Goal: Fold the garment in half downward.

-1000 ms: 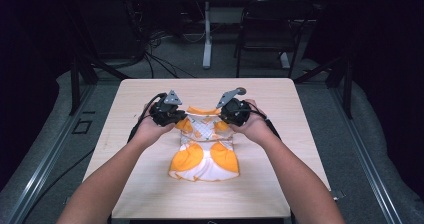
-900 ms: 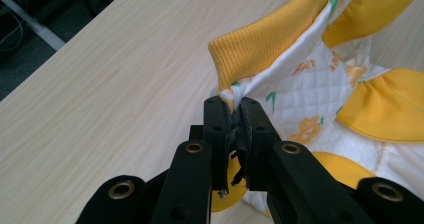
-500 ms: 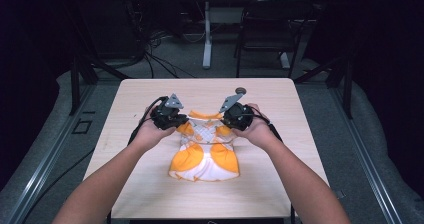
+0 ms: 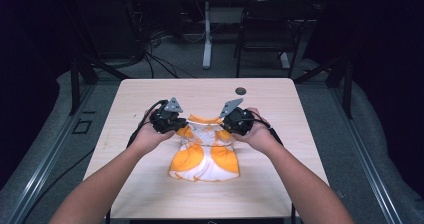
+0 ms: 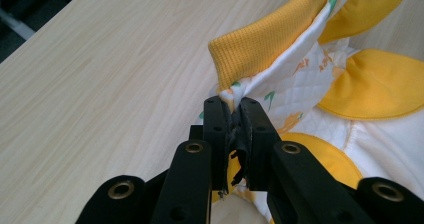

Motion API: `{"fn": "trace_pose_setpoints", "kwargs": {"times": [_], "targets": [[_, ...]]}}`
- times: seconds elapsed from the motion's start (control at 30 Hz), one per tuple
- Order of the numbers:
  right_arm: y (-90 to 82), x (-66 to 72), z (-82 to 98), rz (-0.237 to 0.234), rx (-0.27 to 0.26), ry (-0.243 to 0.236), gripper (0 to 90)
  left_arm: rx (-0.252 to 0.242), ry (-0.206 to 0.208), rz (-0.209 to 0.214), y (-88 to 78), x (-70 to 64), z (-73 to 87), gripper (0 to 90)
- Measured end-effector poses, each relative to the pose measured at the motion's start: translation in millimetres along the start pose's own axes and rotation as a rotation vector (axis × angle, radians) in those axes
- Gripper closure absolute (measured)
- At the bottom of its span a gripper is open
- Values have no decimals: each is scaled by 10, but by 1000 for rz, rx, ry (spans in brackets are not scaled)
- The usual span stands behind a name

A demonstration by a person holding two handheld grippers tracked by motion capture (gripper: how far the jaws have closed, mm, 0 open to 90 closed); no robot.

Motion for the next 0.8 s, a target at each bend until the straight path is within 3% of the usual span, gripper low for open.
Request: {"fn": "trace_pose_setpoints", "kwargs": {"times": [0.57, 0.8], "targets": [[0, 141, 32, -17, 23, -27, 823, -3, 9, 21, -47, -106, 95, 833], [18, 274, 114, -43, 25, -33, 823, -9, 21, 51, -71, -214, 190, 833]]}}
Point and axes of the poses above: each handheld gripper's, and its own axes: y roughly forward along the jaws, z roughly out of its underside, x roughly to its left, the point moved 8 cm from there along y, roughly forward along the jaws, and after that the axes turned 8 degrees about -z, right-handed, at the moved point
